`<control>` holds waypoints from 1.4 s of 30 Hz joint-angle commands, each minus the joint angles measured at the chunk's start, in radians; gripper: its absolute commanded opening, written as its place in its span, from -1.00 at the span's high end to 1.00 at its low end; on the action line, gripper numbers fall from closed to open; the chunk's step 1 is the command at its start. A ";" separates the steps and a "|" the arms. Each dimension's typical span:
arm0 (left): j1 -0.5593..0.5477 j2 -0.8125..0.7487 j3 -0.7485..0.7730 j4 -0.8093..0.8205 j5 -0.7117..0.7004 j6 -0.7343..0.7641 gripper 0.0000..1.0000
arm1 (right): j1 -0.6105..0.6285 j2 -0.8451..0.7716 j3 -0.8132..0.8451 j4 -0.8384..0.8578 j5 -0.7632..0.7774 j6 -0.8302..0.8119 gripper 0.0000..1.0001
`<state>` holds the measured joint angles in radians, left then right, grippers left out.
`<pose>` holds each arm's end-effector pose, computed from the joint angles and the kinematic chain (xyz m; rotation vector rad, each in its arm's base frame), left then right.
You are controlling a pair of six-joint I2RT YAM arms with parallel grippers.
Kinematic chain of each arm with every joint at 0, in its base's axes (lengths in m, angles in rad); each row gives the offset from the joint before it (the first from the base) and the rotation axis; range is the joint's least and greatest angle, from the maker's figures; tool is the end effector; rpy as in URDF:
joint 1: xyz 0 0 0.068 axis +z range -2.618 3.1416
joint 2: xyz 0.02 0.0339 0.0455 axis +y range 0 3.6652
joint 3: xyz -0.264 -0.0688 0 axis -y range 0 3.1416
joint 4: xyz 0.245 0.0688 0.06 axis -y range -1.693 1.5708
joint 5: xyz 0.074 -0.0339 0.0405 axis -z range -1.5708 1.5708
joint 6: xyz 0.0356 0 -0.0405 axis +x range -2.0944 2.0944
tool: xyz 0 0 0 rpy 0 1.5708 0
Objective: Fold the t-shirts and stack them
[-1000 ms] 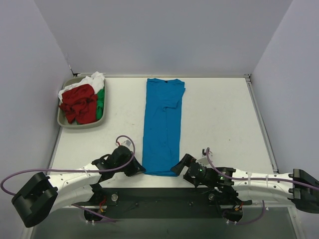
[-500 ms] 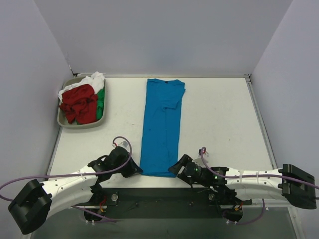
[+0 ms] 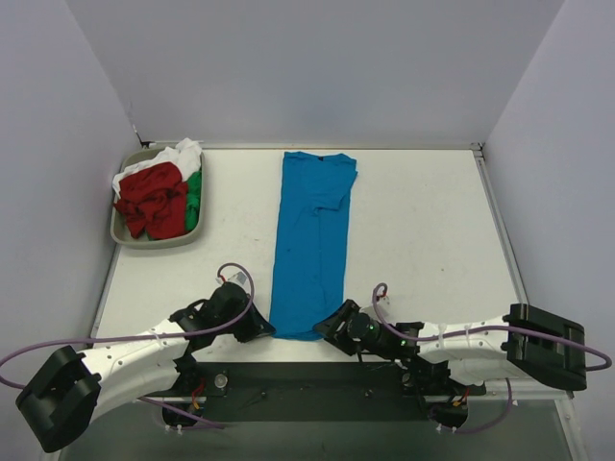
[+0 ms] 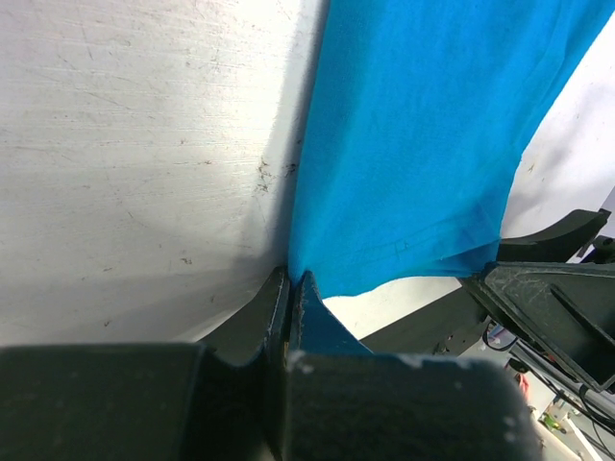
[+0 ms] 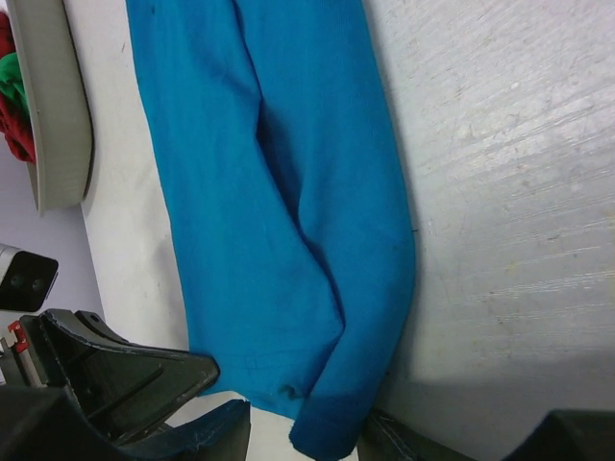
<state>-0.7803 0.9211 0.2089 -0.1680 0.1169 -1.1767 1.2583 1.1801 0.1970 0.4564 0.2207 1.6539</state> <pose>0.1070 -0.1117 0.1247 -0.4776 2.6675 -0.8971 0.0687 0.1872 0.1323 0.6405 2.3938 1.3820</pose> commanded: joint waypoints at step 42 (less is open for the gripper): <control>0.029 -0.050 -0.066 -0.249 -0.063 0.075 0.92 | 0.009 0.362 -0.070 -0.047 -0.029 -0.017 -0.08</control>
<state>-0.7574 0.8562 0.1883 -0.2062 0.1253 -1.1656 1.2648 1.4689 0.2535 0.7891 0.2142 1.6875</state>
